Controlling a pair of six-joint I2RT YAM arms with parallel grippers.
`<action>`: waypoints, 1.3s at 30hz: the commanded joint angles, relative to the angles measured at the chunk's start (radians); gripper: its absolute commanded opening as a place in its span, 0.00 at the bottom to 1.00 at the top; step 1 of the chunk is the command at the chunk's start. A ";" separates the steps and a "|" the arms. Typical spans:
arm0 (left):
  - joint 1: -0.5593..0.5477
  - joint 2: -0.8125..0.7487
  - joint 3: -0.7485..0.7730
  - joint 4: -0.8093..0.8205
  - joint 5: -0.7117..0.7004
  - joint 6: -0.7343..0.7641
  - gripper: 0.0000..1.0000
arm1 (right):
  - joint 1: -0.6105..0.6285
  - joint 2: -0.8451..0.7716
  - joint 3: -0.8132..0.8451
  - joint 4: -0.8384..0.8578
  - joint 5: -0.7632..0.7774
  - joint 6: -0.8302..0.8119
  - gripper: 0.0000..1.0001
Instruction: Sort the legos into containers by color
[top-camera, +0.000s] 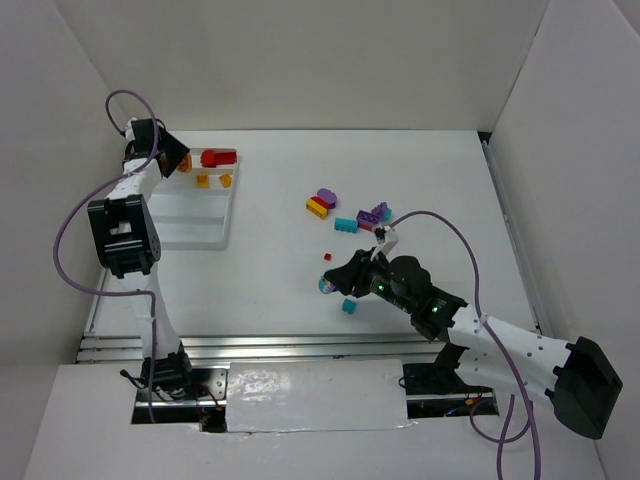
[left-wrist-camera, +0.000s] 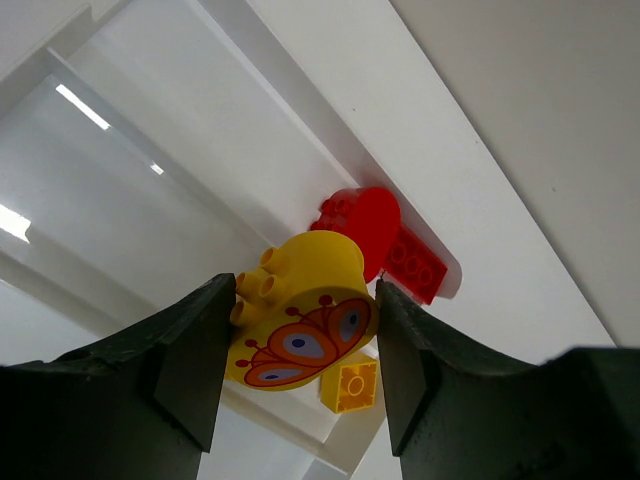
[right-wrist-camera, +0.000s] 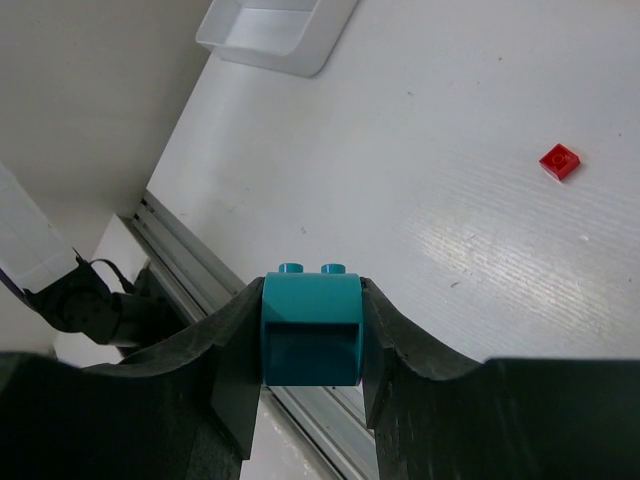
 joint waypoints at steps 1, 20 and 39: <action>0.010 0.019 -0.011 0.068 0.024 0.006 0.46 | -0.001 0.000 0.041 0.043 -0.006 -0.019 0.00; 0.035 -0.203 -0.197 0.055 0.063 -0.060 1.00 | -0.005 0.016 0.089 -0.004 0.029 -0.019 0.00; -0.625 -1.331 -0.983 0.412 0.899 0.095 0.99 | -0.154 -0.241 0.220 -0.044 -0.418 -0.028 0.00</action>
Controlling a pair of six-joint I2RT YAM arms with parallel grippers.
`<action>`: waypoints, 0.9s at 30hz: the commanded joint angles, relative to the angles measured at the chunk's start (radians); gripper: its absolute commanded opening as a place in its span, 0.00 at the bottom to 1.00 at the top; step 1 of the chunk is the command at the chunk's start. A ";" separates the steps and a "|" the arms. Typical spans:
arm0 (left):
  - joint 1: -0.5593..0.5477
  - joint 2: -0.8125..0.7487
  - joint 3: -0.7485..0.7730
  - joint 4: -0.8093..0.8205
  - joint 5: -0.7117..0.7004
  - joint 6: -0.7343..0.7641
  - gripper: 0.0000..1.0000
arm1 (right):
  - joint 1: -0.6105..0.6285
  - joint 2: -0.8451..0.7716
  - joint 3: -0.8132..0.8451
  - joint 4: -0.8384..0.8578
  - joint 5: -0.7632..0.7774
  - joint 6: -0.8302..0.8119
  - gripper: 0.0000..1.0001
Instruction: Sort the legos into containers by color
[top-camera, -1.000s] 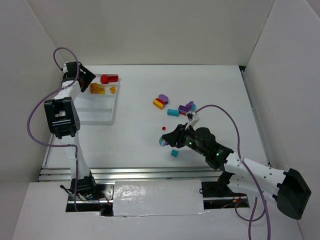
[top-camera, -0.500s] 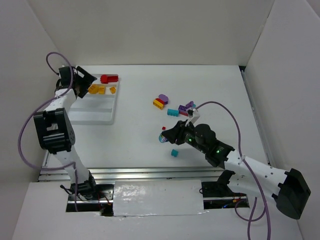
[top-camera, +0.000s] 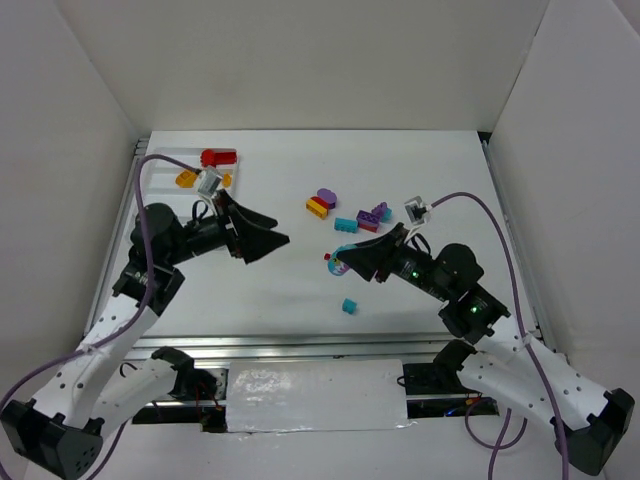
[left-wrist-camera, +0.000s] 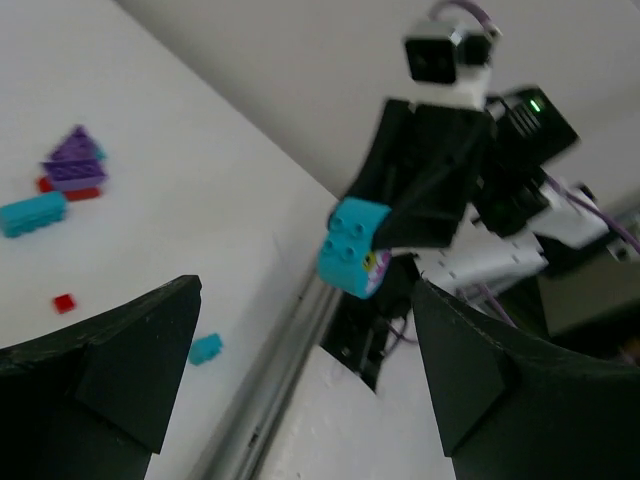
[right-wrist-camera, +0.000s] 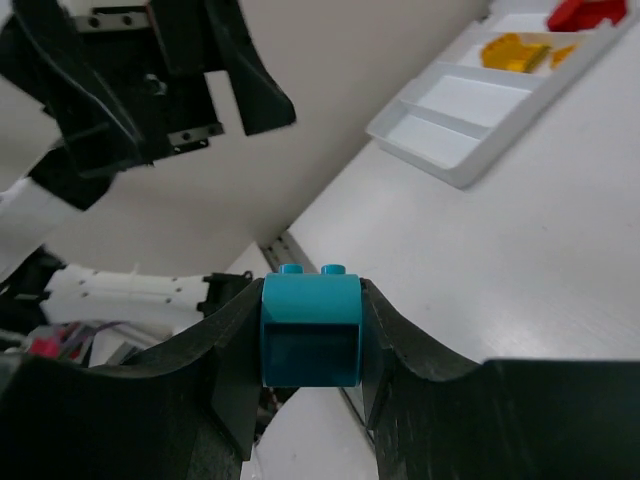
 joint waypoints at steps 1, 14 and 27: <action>-0.069 -0.030 -0.035 0.122 0.226 0.023 0.99 | -0.007 -0.034 0.018 0.117 -0.189 -0.008 0.00; -0.405 0.064 0.037 0.014 0.053 0.122 0.96 | 0.024 0.006 -0.008 0.340 -0.380 0.074 0.00; -0.533 0.171 0.097 0.073 -0.013 0.116 0.14 | 0.031 0.018 -0.014 0.323 -0.347 0.042 0.05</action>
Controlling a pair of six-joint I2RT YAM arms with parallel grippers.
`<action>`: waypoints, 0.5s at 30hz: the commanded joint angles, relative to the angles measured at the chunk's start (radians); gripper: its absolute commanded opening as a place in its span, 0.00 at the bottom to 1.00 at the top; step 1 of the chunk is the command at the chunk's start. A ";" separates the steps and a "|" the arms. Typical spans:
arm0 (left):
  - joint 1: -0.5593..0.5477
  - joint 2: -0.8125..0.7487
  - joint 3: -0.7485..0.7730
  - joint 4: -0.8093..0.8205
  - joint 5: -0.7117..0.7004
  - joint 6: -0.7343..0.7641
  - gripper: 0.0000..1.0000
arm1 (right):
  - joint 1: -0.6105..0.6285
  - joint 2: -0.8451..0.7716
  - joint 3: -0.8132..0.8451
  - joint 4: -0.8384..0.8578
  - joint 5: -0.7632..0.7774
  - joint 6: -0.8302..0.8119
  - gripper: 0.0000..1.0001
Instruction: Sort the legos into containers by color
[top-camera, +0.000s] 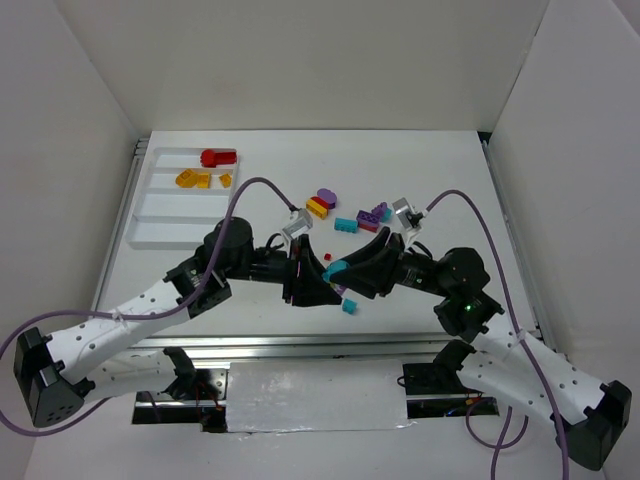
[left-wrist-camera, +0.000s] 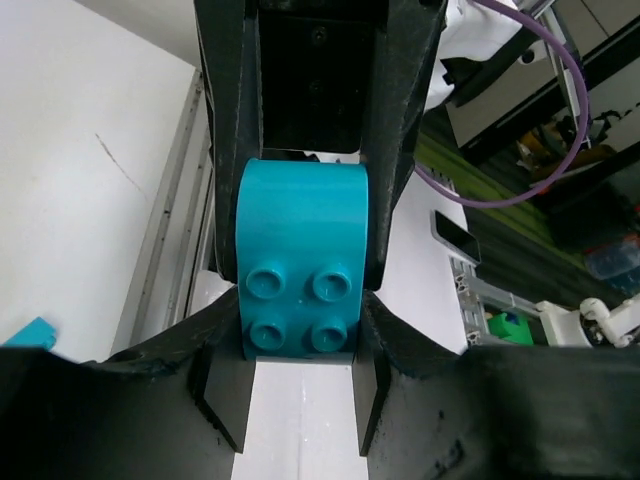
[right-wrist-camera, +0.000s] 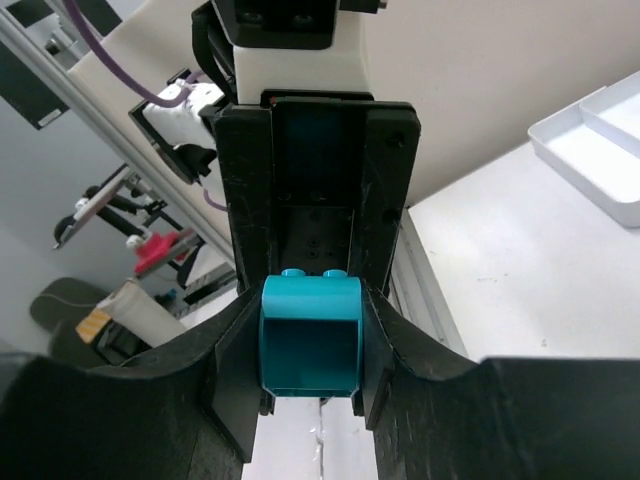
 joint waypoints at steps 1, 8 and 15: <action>-0.019 -0.001 0.069 0.035 -0.060 0.018 0.09 | 0.008 -0.008 -0.001 0.024 0.037 -0.042 0.14; 0.092 0.005 0.107 -0.196 -0.383 0.009 0.00 | 0.000 -0.097 -0.038 -0.247 0.639 0.066 1.00; 0.678 0.185 0.086 -0.404 -0.583 -0.191 0.00 | -0.017 -0.218 -0.100 -0.494 1.003 0.266 1.00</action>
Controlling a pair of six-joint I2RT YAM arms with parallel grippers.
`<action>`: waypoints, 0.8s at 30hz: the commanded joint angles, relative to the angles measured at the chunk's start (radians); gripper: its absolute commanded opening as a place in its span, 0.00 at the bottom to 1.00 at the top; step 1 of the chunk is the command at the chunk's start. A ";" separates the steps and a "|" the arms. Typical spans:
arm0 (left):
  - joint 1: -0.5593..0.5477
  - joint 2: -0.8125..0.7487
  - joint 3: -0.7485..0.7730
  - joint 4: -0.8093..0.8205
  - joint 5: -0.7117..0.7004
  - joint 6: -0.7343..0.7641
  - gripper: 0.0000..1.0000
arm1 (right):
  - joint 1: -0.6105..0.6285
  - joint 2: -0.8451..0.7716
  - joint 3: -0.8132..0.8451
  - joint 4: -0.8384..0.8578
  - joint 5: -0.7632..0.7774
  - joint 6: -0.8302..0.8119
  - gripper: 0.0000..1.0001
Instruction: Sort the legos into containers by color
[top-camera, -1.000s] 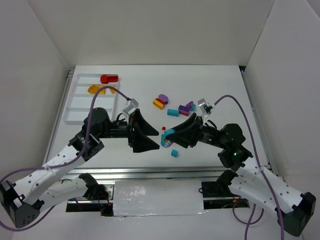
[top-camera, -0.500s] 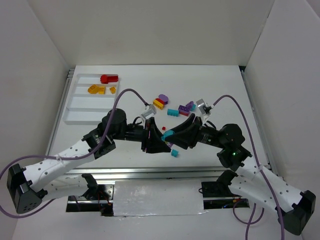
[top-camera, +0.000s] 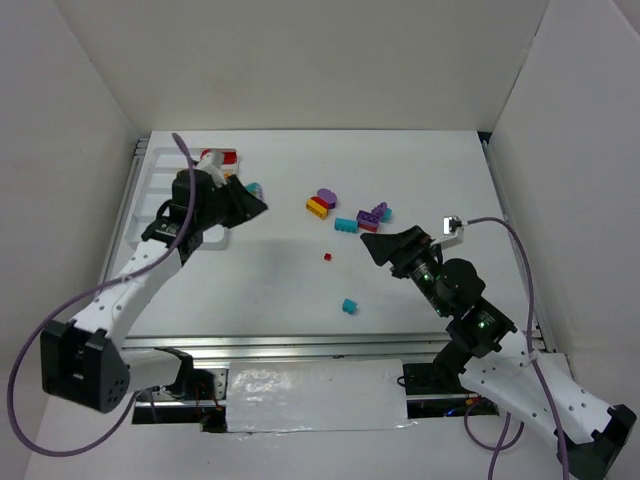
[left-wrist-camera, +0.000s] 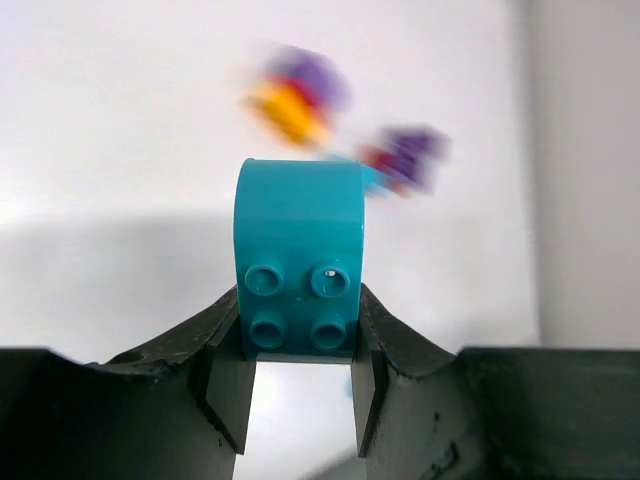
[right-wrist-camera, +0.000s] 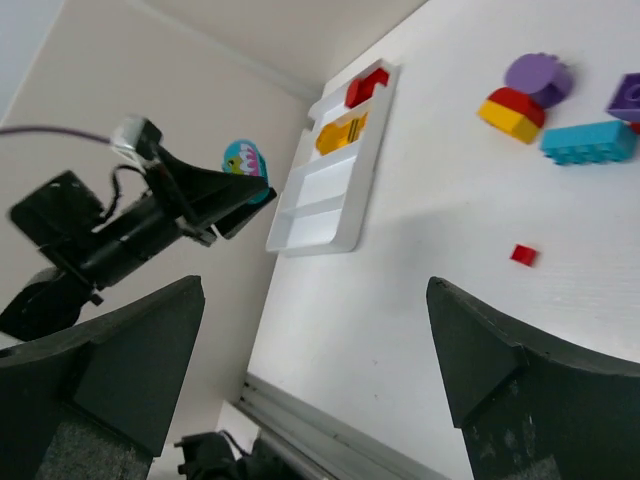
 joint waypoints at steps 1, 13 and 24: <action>0.174 0.100 -0.001 -0.098 -0.177 -0.103 0.00 | -0.004 -0.089 -0.047 -0.067 0.173 0.059 1.00; 0.475 0.603 0.321 -0.072 -0.149 -0.163 0.13 | -0.009 -0.074 -0.002 -0.137 0.093 -0.012 1.00; 0.485 0.673 0.352 -0.058 -0.149 -0.151 0.46 | -0.015 -0.053 -0.019 -0.106 0.082 -0.018 1.00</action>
